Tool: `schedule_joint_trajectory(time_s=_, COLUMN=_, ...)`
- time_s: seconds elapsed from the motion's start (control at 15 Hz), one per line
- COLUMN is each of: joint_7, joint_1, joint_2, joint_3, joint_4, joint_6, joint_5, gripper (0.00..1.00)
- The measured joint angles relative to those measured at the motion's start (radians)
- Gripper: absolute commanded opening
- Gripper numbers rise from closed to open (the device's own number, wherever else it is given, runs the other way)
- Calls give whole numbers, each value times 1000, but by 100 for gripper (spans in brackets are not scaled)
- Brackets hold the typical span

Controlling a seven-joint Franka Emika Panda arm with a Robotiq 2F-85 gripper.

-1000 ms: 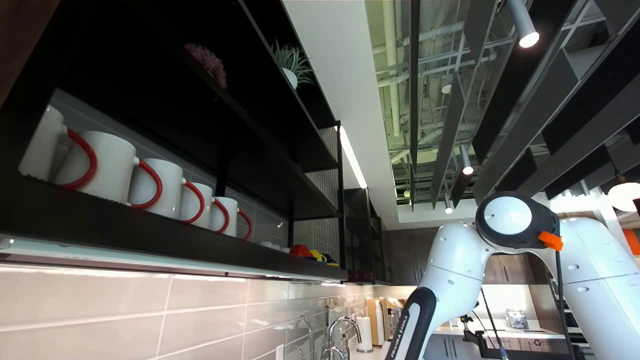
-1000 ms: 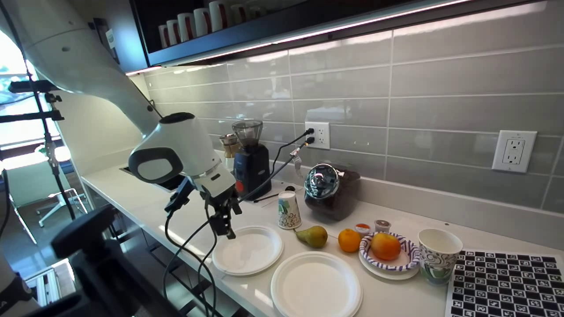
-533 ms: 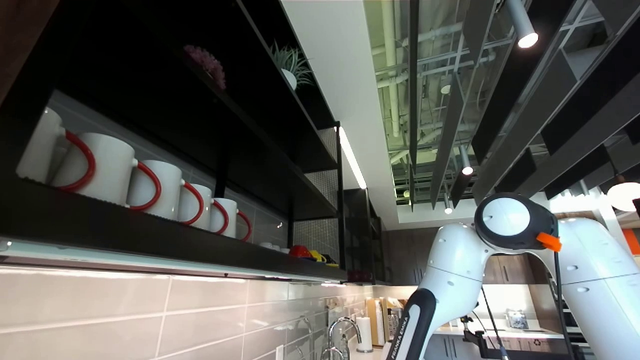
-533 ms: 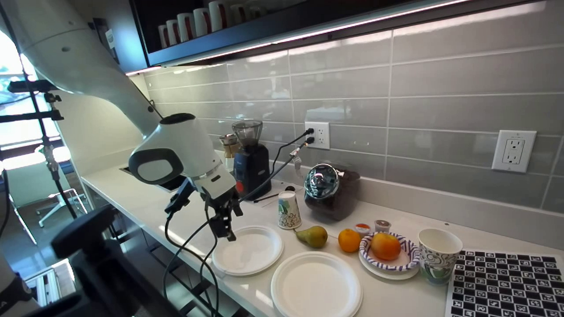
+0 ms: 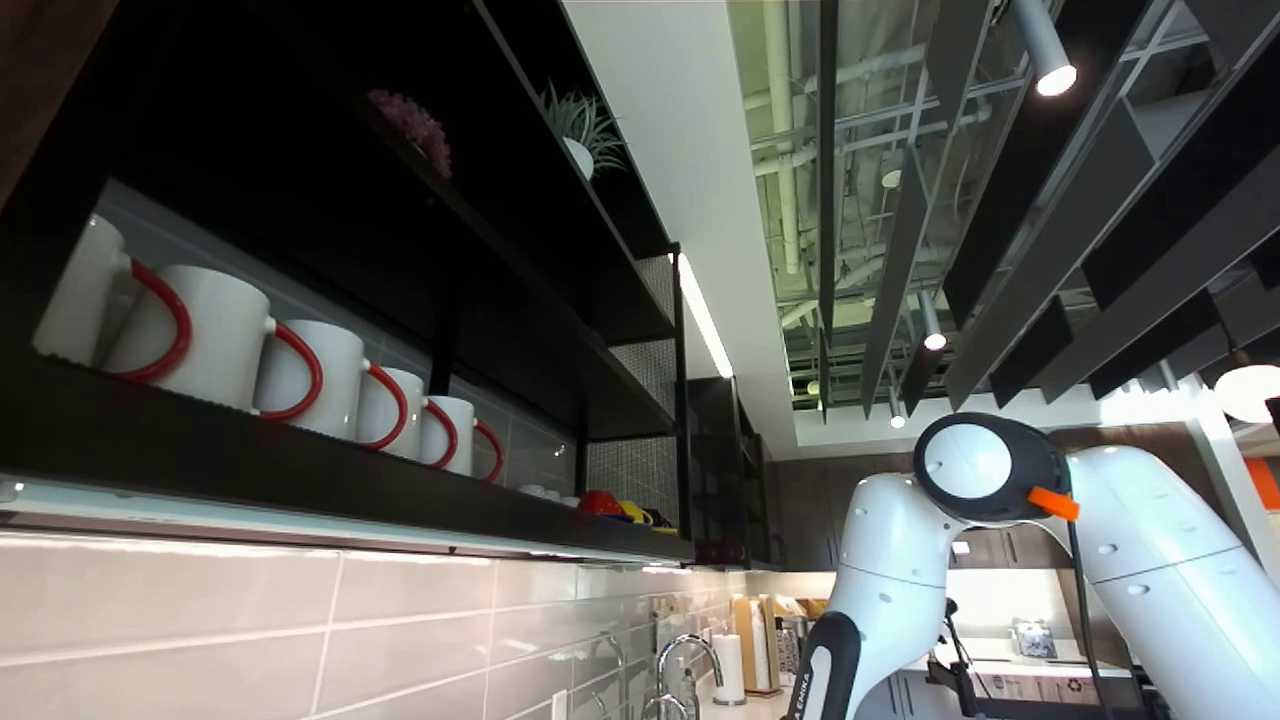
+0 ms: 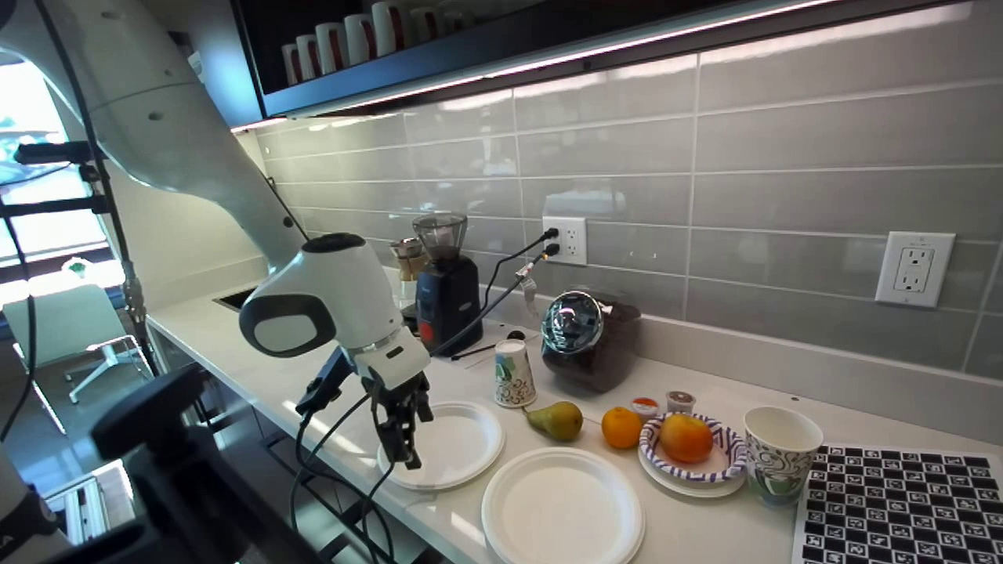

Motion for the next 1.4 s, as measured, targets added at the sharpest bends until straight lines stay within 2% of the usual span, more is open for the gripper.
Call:
schedule_joint_trajectory(time_s=0.2, joint_7=-16, joint_1=6, joint_2=32, joint_3=-53, joint_4=6, joint_6=0, joint_5=-60, gripper=100)
schedule_joint_trajectory(time_s=0.33, joint_7=-51, joint_1=-1, joint_2=54, joint_3=-63, joint_4=13, joint_6=18, joint_5=-74, gripper=100)
schedule_joint_trajectory(time_s=0.53, joint_7=-119, joint_1=-49, joint_2=76, joint_3=-15, joint_4=22, joint_6=71, joint_5=-73, gripper=100)
schedule_joint_trajectory(time_s=0.73, joint_7=-174, joint_1=-175, joint_2=96, joint_3=122, joint_4=36, joint_6=112, joint_5=-66, gripper=100)
schedule_joint_trajectory(time_s=1.07, joint_7=-245, joint_1=-488, joint_2=140, joint_3=408, joint_4=48, joint_6=148, joint_5=-66, gripper=100)
schedule_joint_trajectory(time_s=1.27, joint_7=-291, joint_1=-648, joint_2=164, joint_3=523, joint_4=47, joint_6=156, joint_5=-67, gripper=100)
schedule_joint_trajectory(time_s=1.4, joint_7=-315, joint_1=-725, joint_2=183, joint_3=573, joint_4=48, joint_6=156, joint_5=-67, gripper=100)
